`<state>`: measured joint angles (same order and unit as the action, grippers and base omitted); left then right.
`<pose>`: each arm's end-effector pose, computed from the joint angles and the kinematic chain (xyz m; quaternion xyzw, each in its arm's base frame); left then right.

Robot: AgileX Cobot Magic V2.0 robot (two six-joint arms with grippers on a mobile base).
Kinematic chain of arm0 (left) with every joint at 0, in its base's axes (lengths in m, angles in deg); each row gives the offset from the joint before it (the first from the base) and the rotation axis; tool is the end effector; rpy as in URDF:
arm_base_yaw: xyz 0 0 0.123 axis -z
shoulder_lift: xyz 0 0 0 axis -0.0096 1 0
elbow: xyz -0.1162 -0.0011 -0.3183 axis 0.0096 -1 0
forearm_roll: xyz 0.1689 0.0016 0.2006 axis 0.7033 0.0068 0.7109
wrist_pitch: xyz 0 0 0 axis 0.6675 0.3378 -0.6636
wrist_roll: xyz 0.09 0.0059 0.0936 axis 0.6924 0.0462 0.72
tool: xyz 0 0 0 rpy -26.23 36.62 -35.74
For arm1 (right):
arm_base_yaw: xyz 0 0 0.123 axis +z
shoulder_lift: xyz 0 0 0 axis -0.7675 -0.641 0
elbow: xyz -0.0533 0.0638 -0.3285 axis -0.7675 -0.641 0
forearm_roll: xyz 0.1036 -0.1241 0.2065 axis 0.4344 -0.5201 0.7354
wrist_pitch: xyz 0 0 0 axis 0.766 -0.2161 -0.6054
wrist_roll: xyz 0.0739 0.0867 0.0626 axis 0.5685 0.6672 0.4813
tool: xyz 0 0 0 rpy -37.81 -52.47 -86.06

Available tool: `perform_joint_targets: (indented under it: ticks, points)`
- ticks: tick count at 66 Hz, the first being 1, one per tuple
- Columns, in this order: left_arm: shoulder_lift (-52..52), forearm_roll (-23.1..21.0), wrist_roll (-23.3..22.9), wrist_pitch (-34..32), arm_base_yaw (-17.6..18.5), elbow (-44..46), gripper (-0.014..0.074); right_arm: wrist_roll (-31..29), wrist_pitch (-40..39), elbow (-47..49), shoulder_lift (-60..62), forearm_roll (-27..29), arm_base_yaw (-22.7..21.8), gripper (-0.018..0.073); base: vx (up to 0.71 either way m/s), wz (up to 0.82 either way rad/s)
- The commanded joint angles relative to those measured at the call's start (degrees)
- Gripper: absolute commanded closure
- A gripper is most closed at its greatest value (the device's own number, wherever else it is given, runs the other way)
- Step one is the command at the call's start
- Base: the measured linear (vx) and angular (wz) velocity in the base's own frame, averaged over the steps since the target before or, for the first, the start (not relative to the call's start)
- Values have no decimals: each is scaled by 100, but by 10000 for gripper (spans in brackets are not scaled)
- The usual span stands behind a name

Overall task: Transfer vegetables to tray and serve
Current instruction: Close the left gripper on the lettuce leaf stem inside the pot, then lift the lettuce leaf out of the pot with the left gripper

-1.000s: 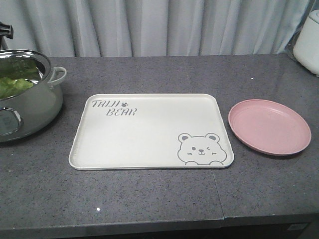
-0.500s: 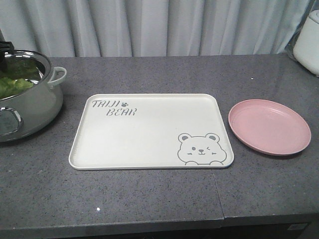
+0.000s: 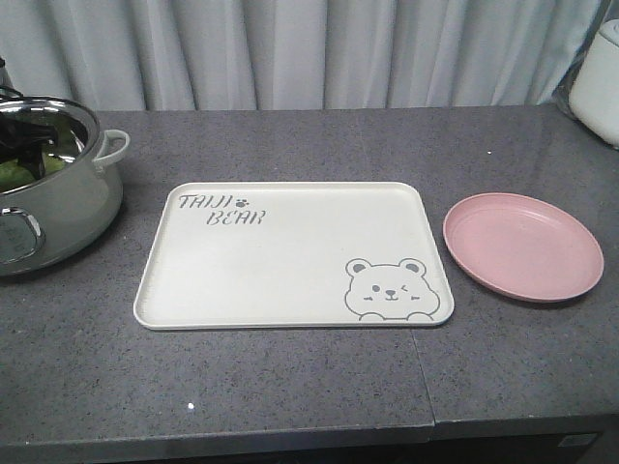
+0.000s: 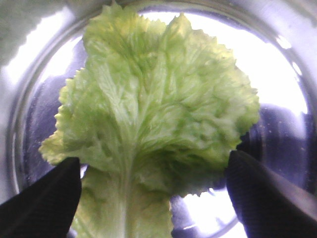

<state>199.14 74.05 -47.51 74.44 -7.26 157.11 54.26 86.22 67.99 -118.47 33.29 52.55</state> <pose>0.5151 0.0780 0.3005 -0.1081 0.9765 0.0335 0.1834 0.1397 -0.0065 0.3311 0.0556 0.7783 0.0102 0.6253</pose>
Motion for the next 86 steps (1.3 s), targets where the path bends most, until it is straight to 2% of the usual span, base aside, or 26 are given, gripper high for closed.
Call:
perform_joint_targets:
  ticks: [1, 25, 35, 44, 58, 74, 86]
  points:
    - [-274, -37, 6, -53, 0, 140, 20, -53, -283, 194, -40, -99, -29, -35, 0, 0]
    - [-92, -31, 56, -53, 0, -238, 22, -47, -259, 194, -40, -72, -29, -35, 0, 0]
    - [-78, -31, 56, -53, 0, -238, 76, -24, -259, 194, -40, -72, -29, -35, 0, 0]
    - [-78, -36, 56, -53, 0, -238, 244, 18, -259, 194, -40, -72, -29, -35, 0, 0]
    - [-78, -36, 69, -53, 0, -238, 606, 18, -259, 194, -40, -72, -29, -35, 0, 0]
    - [-184, -192, 115, -62, 0, -226, 604, 18, -264, 194, -40, -72, -29, -35, 0, 0]
    - [-572, -174, 115, -317, 0, -226, 604, 18, -467, 194, -40, -79, -29, -35, 0, 0]
